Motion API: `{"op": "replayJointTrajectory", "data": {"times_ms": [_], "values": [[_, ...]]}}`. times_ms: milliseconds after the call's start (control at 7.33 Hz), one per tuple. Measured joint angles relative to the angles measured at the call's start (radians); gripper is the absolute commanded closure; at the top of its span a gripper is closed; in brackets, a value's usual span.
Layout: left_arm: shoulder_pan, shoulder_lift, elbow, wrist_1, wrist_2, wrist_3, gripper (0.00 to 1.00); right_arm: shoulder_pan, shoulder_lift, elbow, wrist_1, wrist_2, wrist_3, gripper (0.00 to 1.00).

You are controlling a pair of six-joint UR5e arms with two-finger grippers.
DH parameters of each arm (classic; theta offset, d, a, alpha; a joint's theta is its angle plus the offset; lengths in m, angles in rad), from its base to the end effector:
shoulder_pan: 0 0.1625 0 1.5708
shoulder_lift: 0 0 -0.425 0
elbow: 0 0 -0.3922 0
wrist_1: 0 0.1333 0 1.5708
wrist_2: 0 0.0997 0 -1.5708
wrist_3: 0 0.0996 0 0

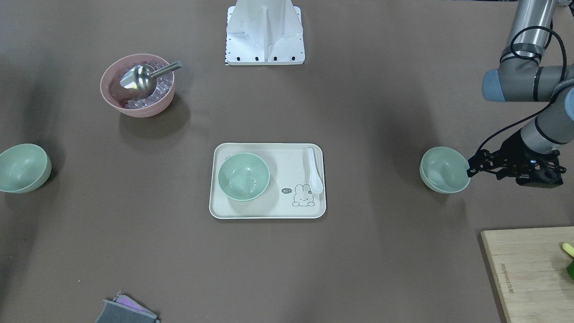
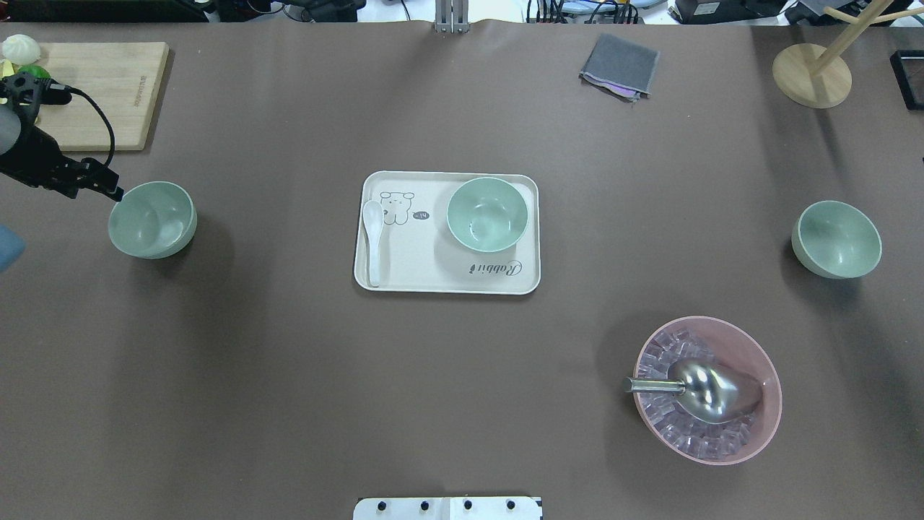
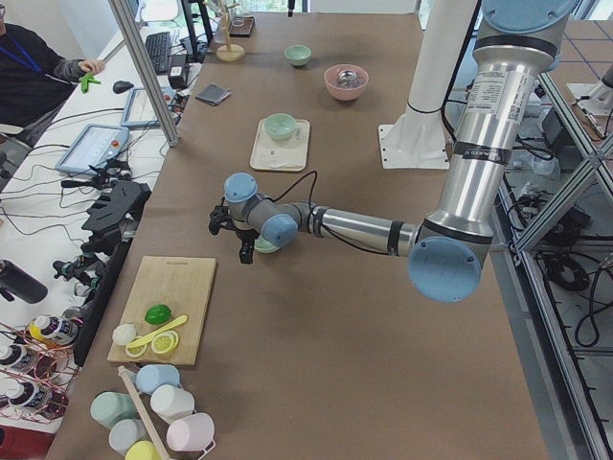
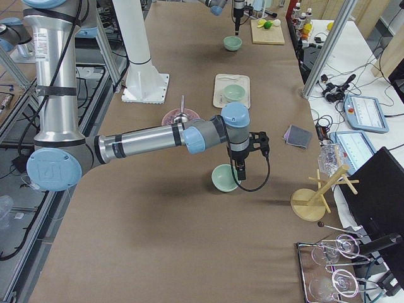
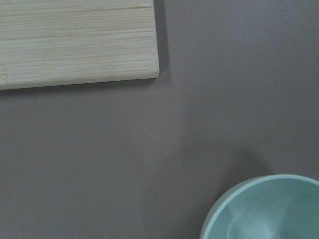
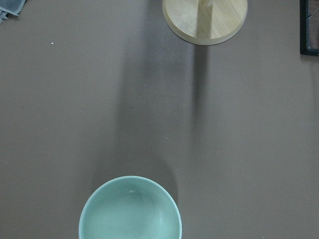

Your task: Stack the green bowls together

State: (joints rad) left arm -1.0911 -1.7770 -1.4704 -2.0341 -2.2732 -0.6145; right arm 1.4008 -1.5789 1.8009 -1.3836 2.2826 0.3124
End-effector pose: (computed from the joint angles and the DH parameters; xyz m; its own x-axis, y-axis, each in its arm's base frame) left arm 0.2166 -0.5659 0.5474 0.6461 0.1093 -0.7554 -0.0199 0.9918 0.1265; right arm -0.0174 -0.5049 0.5307 0.7160 -0.0877 0.6925 -0.0681 0.9785 0.1944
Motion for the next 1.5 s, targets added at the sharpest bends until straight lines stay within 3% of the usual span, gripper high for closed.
{"op": "replayJointTrajectory", "data": {"times_ms": [409,545,682,818,1500], "values": [[0.030,0.003,-0.002,-0.006,-0.004,-0.002,0.27,0.000,0.000,0.000,0.000,0.000,0.001,0.00],[0.039,0.006,-0.003,-0.006,-0.004,-0.001,0.51,0.000,0.000,0.000,-0.001,0.000,0.001,0.00],[0.046,0.007,-0.003,-0.006,-0.004,-0.002,0.96,0.000,0.000,0.000,0.000,0.000,0.001,0.00],[0.049,0.008,-0.006,-0.005,-0.005,-0.003,1.00,0.000,0.000,0.000,0.000,0.000,0.001,0.00],[0.049,0.015,-0.031,-0.001,-0.006,-0.030,1.00,0.000,0.000,0.000,0.000,-0.001,0.001,0.00]]}}
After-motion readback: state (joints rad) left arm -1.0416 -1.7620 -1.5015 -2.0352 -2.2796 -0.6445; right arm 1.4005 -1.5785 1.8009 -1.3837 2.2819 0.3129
